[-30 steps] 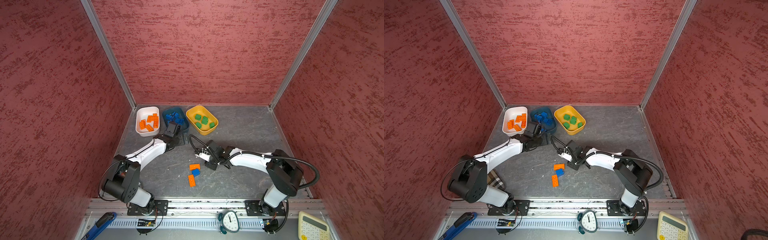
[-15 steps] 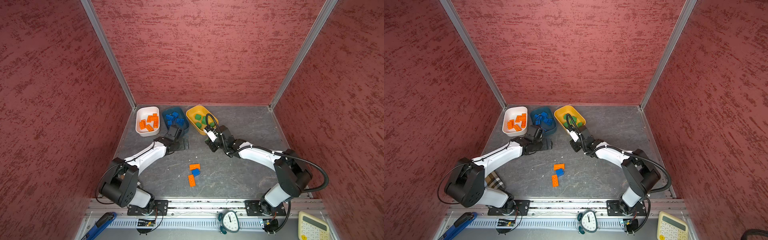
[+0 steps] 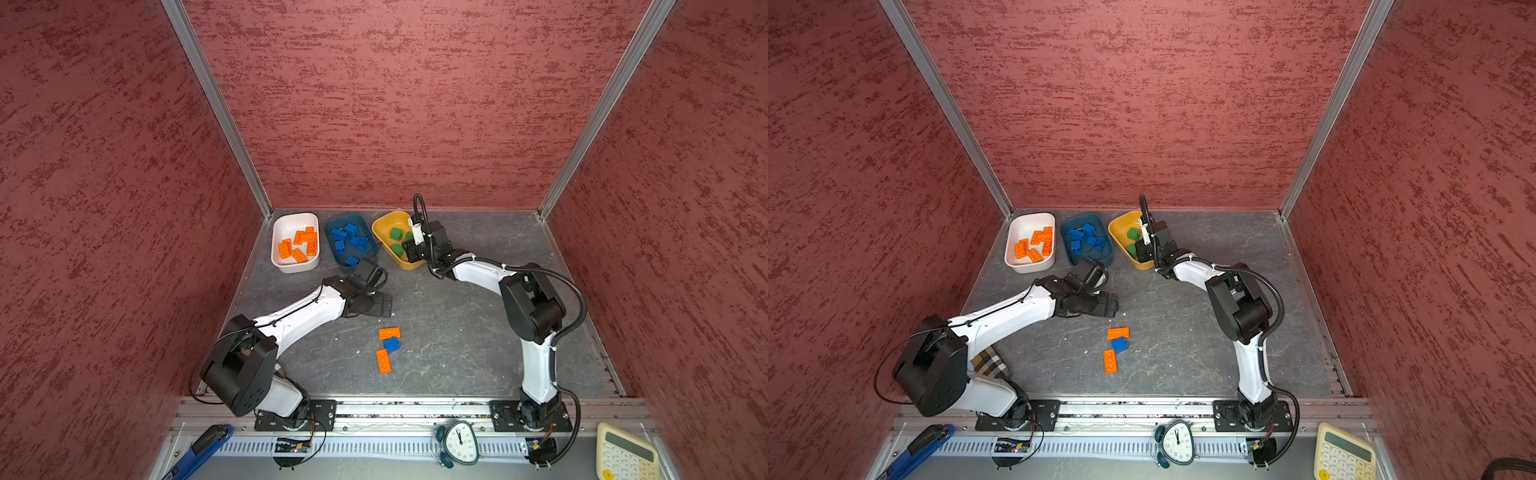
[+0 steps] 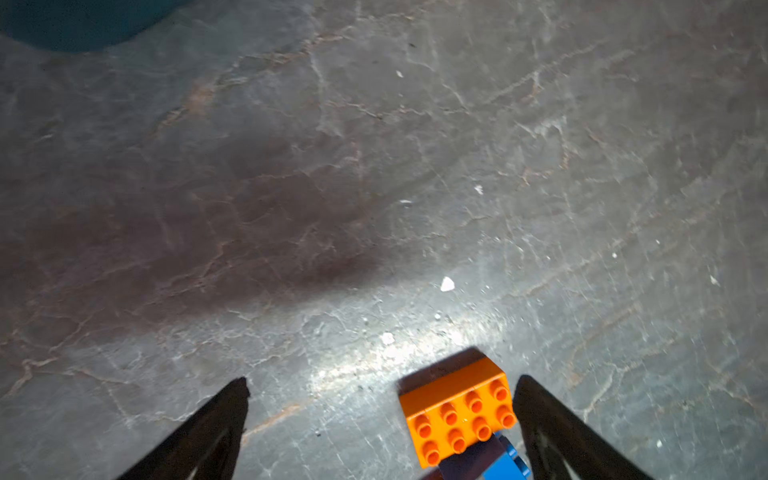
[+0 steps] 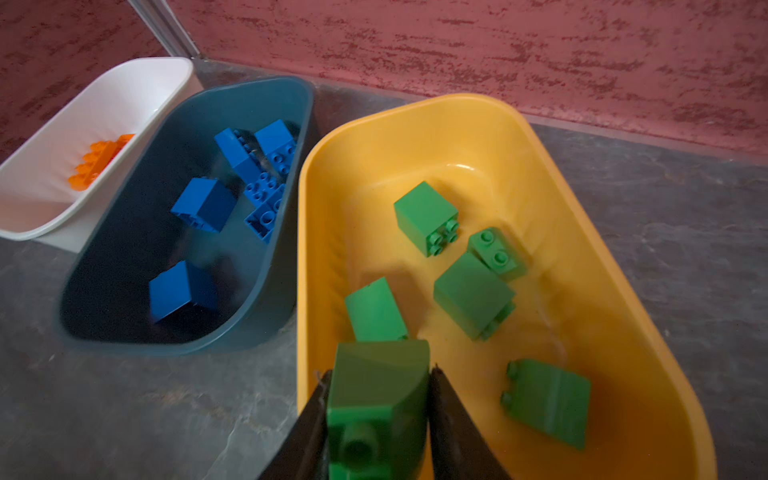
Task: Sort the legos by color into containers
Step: 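Carry green brick into yellow bin and open right gripper while left gripper moves to pile, then grasp an orange brick at the pile with left gripper and lift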
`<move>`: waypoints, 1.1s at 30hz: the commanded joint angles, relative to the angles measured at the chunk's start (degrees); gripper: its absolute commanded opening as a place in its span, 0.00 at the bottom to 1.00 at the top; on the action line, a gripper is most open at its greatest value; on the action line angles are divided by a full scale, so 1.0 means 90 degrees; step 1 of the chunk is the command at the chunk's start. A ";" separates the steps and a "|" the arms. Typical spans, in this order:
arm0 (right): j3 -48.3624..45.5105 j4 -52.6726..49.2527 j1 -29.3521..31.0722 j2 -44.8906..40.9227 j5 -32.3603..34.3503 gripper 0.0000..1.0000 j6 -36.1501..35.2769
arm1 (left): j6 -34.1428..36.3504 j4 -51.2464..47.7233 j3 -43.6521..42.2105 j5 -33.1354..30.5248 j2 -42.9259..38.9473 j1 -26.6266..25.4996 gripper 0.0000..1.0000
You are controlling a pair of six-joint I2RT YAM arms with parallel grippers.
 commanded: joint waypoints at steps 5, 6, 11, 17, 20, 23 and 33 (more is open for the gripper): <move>0.0253 -0.0166 -0.0043 -0.0363 0.0084 0.78 0.0043 | 0.1191 -0.1243 0.0663 0.0153 0.0615 -0.0644 0.94; 0.0087 -0.0042 -0.0051 -0.0521 0.0080 0.92 0.0053 | 0.1337 -0.1385 0.0762 0.0155 0.0723 -0.0725 0.93; -0.0714 0.0470 -0.0047 -0.1252 0.0498 0.99 0.0167 | 0.1816 -0.1566 0.0985 0.0286 0.1136 -0.0933 0.89; -0.1412 0.0775 -0.0045 -0.1845 0.1418 0.99 0.0318 | 0.2001 -0.1474 0.1250 0.0203 0.1755 -0.1101 0.83; -0.1792 0.1126 -0.0046 -0.2100 0.1811 0.99 0.0367 | 0.2072 -0.1423 0.1353 0.0188 0.2041 -0.1210 0.80; -0.2077 0.1418 -0.0066 -0.2302 0.2131 0.99 0.0387 | 0.2095 -0.1286 0.1323 0.0105 0.2272 -0.1242 0.78; -0.2283 0.1553 -0.0086 -0.2627 0.2534 0.99 0.0571 | 0.2040 -0.1040 0.1172 -0.0040 0.2507 -0.1155 0.55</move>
